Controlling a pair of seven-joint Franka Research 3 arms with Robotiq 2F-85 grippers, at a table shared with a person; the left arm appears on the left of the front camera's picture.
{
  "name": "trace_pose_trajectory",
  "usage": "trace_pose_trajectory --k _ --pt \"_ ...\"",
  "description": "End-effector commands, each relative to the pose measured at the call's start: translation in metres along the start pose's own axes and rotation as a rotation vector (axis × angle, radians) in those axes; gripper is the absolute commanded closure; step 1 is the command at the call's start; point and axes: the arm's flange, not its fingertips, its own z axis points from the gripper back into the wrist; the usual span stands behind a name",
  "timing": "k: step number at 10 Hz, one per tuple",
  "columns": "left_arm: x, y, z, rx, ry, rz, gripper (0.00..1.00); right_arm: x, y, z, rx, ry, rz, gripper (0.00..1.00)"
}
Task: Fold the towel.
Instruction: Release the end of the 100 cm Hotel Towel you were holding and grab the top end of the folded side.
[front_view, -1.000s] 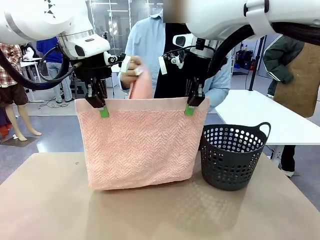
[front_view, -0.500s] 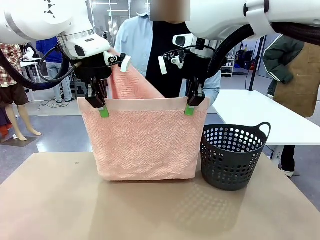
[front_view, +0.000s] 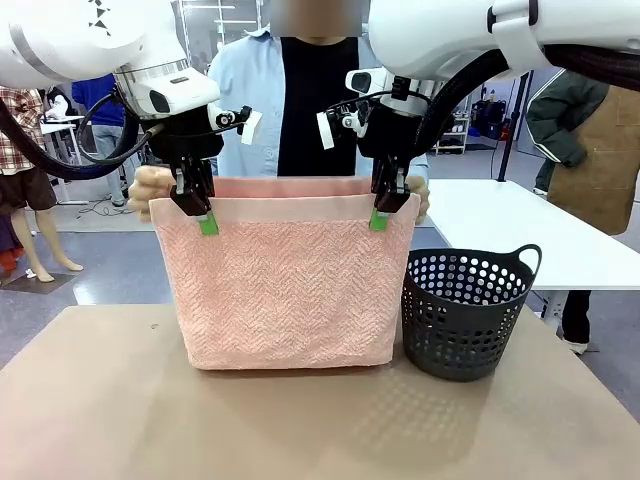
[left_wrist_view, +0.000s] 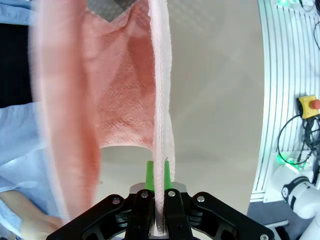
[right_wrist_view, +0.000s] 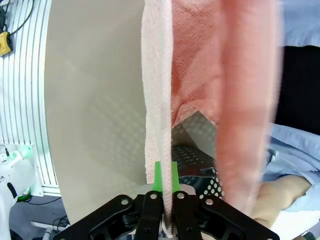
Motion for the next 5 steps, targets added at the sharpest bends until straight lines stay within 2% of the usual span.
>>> trace_pose_trajectory --k 1,5 --pt "-0.0006 0.0 0.0009 0.001 0.0 0.001 1.0 -0.0011 -0.0005 0.0004 0.0 -0.001 -0.002 1.0" --pt "-0.0006 0.0 0.0009 0.001 0.0 0.001 1.0 -0.0011 -0.0005 0.0004 0.0 -0.001 -0.002 1.0"
